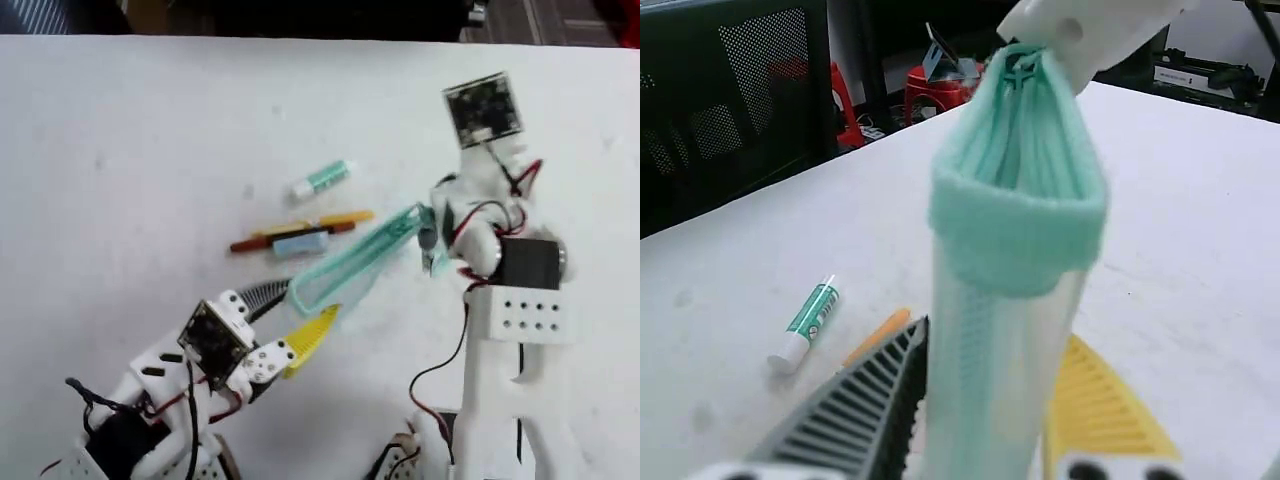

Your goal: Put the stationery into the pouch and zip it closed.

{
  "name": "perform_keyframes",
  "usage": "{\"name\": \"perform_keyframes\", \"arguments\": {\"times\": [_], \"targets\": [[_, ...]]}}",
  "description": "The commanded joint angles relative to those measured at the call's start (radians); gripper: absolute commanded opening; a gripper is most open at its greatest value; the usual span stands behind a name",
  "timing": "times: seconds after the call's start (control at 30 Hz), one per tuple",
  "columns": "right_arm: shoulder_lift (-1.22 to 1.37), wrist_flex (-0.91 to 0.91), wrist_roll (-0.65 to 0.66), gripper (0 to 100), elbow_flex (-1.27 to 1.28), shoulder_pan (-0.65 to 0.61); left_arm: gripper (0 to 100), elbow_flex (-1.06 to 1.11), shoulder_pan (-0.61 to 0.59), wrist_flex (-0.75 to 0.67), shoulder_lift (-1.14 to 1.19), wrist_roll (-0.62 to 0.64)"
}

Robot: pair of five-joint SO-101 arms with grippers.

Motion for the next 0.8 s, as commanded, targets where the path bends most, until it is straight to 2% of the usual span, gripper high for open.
{"name": "perform_keyframes", "arguments": {"times": [0.0,0.17,0.3,0.43,0.5,0.63,0.77], "targets": [[-0.012,0.045,0.009,2.2,0.006,-0.093,18,0.002,0.015,-0.002,0.002,0.011],[-0.031,0.056,0.009,2.2,0.002,-0.228,15,-0.006,0.013,-0.002,0.002,0.011],[-0.062,0.022,0.009,2.2,0.003,-0.194,2,-0.014,0.01,-0.02,0.002,0.003],[-0.073,0.021,0.009,2.3,0.003,-0.102,2,-0.041,-0.021,-0.017,0.002,0.002],[-0.065,0.021,0.011,2.6,0.006,-0.058,2,-0.074,-0.093,-0.017,0.002,0.002],[-0.065,0.028,0.012,2.7,0.011,-0.001,2,-0.192,-0.358,-0.017,0.002,0.002],[-0.064,0.053,0.011,2.8,0.012,-0.012,2,-0.267,-0.593,-0.015,0.002,0.003]]}}
